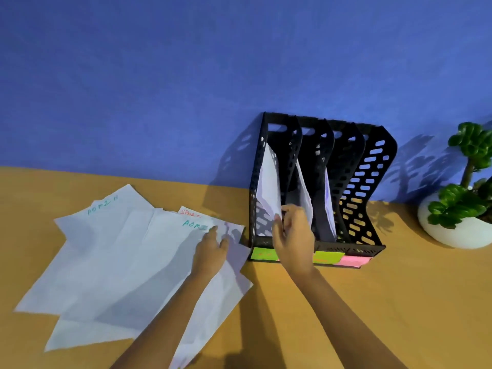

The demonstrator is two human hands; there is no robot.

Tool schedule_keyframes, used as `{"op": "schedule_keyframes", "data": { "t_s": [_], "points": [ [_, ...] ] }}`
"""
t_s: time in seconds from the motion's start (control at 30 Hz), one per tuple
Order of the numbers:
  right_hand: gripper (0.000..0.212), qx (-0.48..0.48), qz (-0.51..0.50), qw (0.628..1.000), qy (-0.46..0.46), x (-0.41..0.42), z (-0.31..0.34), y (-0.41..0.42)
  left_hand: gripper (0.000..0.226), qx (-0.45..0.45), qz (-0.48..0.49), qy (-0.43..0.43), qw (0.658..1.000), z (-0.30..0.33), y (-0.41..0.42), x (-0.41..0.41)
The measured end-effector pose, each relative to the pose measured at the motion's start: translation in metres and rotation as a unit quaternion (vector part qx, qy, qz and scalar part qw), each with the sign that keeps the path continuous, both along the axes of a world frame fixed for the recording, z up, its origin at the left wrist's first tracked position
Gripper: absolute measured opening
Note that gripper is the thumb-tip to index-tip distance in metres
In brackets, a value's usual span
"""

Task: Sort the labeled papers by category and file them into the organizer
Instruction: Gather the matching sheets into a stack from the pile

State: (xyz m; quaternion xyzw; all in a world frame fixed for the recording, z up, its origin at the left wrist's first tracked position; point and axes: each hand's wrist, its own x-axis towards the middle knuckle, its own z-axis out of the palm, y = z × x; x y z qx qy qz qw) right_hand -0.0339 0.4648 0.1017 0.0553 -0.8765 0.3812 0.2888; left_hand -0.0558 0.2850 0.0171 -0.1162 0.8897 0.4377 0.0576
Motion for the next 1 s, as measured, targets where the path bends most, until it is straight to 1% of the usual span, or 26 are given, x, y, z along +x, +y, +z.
{"op": "schedule_keyframes", "data": {
  "t_s": [0.07, 0.13, 0.23, 0.33, 0.43, 0.47, 0.5, 0.53, 0.6, 0.67, 0.7, 0.73, 0.77, 0.8, 0.87, 0.93, 1.0],
  "points": [
    [0.016, -0.016, 0.052, 0.997, -0.055, 0.008, -0.019, -0.037, 0.053, -0.075, 0.025, -0.018, 0.997, -0.01, -0.035, 0.007],
    [0.015, -0.01, 0.085, 0.99, -0.11, 0.015, -0.04, -0.069, 0.053, -0.112, 0.074, -0.033, 0.99, -0.015, -0.067, 0.015],
    [0.028, -0.012, 0.095, 0.969, -0.228, 0.024, -0.071, -0.111, 0.053, -0.148, 0.148, -0.053, 0.976, -0.018, -0.11, 0.026],
    [0.046, -0.013, 0.057, 0.936, -0.347, 0.027, -0.095, -0.135, 0.053, -0.149, 0.174, -0.071, 0.971, -0.018, -0.135, 0.032],
    [0.057, -0.009, -0.012, 0.914, -0.405, 0.023, -0.108, -0.148, 0.053, -0.123, 0.172, -0.078, 0.974, -0.018, -0.153, 0.033],
    [0.058, -0.018, -0.035, 0.908, -0.417, 0.019, -0.11, -0.153, 0.052, -0.108, 0.165, -0.07, 0.978, -0.02, -0.16, 0.032],
    [0.056, -0.048, -0.055, 0.898, -0.433, 0.016, -0.111, -0.151, 0.051, -0.094, 0.156, -0.058, 0.982, -0.021, -0.161, 0.032],
    [0.049, -0.094, -0.069, 0.886, -0.449, 0.011, -0.11, -0.154, 0.048, -0.076, 0.148, -0.044, 0.985, -0.022, -0.167, 0.03],
    [0.026, -0.191, -0.077, 0.865, -0.457, 0.004, -0.108, -0.151, 0.035, -0.023, 0.137, -0.019, 0.99, -0.021, -0.174, 0.03],
    [0.018, -0.243, -0.076, 0.858, -0.447, -0.002, -0.109, -0.146, 0.005, -0.007, 0.123, -0.006, 0.992, -0.022, -0.182, 0.028],
    [0.017, -0.251, -0.077, 0.858, -0.441, -0.004, -0.111, -0.144, 0.022, -0.01, 0.11, 0.004, 0.994, -0.022, -0.186, 0.026],
    [0.024, -0.254, -0.085, 0.859, -0.437, -0.005, -0.111, -0.143, 0.039, -0.019, 0.09, 0.015, 0.996, -0.024, -0.189, 0.024],
    [0.035, -0.256, -0.096, 0.859, -0.432, -0.005, -0.111, -0.142, 0.049, -0.009, 0.075, 0.021, 0.997, -0.024, -0.192, 0.022],
    [0.042, -0.26, -0.106, 0.859, -0.428, -0.006, -0.112, -0.141, 0.053, -0.003, 0.057, 0.033, 0.998, -0.024, -0.195, 0.02],
    [0.05, -0.261, -0.11, 0.861, -0.423, -0.006, -0.112, -0.142, 0.053, 0.038, 0.036, 0.019, 0.998, -0.024, -0.2, 0.014],
    [0.054, -0.266, -0.106, 0.869, -0.404, -0.006, -0.113, -0.142, 0.051, 0.075, 0.03, -0.016, 0.997, -0.025, -0.207, 0.007],
    [0.055, -0.265, -0.105, 0.878, -0.385, -0.007, -0.112, -0.143, 0.052, 0.088, 0.043, -0.039, 0.994, -0.025, -0.213, 0.001]
  ]
}}
